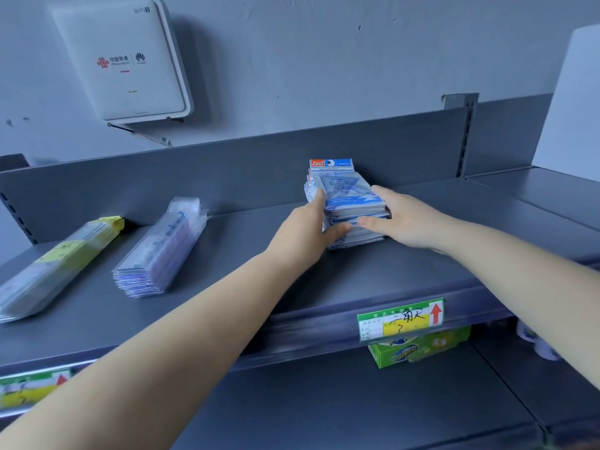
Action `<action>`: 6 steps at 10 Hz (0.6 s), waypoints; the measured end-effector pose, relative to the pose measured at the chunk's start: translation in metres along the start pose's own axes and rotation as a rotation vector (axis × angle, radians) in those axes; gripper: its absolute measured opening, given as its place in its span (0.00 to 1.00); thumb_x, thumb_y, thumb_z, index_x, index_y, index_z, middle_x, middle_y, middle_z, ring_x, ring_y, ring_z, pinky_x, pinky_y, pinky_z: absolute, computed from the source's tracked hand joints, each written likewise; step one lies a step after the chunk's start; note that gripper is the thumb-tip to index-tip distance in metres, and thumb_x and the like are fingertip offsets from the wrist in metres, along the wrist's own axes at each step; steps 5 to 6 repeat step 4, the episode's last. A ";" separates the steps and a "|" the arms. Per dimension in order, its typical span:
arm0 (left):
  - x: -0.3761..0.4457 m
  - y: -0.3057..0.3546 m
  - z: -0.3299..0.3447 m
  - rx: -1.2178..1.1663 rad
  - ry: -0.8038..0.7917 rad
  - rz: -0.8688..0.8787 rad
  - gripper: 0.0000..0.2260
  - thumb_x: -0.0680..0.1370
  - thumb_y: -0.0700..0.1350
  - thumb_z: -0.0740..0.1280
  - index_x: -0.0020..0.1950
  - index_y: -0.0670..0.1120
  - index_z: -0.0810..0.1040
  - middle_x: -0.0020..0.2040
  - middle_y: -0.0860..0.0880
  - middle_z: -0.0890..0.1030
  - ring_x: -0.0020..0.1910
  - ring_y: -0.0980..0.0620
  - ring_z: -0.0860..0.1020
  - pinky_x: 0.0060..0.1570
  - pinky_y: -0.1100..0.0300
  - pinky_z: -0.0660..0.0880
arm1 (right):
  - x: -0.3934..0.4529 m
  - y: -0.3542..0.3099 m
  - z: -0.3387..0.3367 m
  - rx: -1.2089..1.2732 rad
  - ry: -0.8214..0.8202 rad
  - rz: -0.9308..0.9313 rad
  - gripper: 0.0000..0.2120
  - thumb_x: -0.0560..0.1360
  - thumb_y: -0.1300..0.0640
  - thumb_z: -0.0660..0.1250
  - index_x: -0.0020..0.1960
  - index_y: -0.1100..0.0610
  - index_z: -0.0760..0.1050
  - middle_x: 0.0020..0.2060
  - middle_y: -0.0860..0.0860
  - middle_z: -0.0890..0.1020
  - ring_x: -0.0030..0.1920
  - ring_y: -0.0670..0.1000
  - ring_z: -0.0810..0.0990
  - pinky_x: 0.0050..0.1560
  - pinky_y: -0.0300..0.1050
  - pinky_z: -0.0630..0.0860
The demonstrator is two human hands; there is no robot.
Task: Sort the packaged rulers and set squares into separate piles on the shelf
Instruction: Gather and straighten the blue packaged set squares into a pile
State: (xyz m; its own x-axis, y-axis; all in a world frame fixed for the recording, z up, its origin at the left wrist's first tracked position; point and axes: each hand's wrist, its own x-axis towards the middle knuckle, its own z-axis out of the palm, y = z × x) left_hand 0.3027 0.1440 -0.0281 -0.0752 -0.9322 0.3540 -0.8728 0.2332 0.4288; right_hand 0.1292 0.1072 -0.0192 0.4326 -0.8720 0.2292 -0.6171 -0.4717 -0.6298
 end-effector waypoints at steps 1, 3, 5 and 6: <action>0.001 -0.002 0.001 0.009 0.015 0.002 0.19 0.77 0.54 0.64 0.59 0.43 0.67 0.51 0.44 0.80 0.41 0.45 0.73 0.45 0.52 0.74 | 0.001 -0.002 0.000 -0.012 0.026 0.018 0.21 0.76 0.49 0.65 0.67 0.51 0.67 0.57 0.45 0.78 0.54 0.48 0.77 0.50 0.41 0.70; -0.015 0.003 -0.016 0.107 0.058 0.028 0.23 0.78 0.56 0.62 0.67 0.44 0.66 0.61 0.47 0.75 0.58 0.46 0.75 0.54 0.53 0.72 | -0.004 -0.012 -0.008 0.015 0.102 0.038 0.27 0.73 0.50 0.69 0.68 0.57 0.65 0.59 0.49 0.75 0.57 0.50 0.75 0.57 0.42 0.70; -0.028 0.002 -0.034 0.271 0.200 0.066 0.18 0.79 0.53 0.60 0.65 0.45 0.68 0.58 0.49 0.74 0.54 0.46 0.74 0.47 0.56 0.71 | -0.009 -0.019 -0.015 -0.161 0.311 -0.055 0.25 0.72 0.51 0.70 0.64 0.59 0.68 0.55 0.52 0.73 0.50 0.51 0.74 0.49 0.40 0.67; -0.028 0.002 -0.034 0.271 0.200 0.066 0.18 0.79 0.53 0.60 0.65 0.45 0.68 0.58 0.49 0.74 0.54 0.46 0.74 0.47 0.56 0.71 | -0.009 -0.019 -0.015 -0.161 0.311 -0.055 0.25 0.72 0.51 0.70 0.64 0.59 0.68 0.55 0.52 0.73 0.50 0.51 0.74 0.49 0.40 0.67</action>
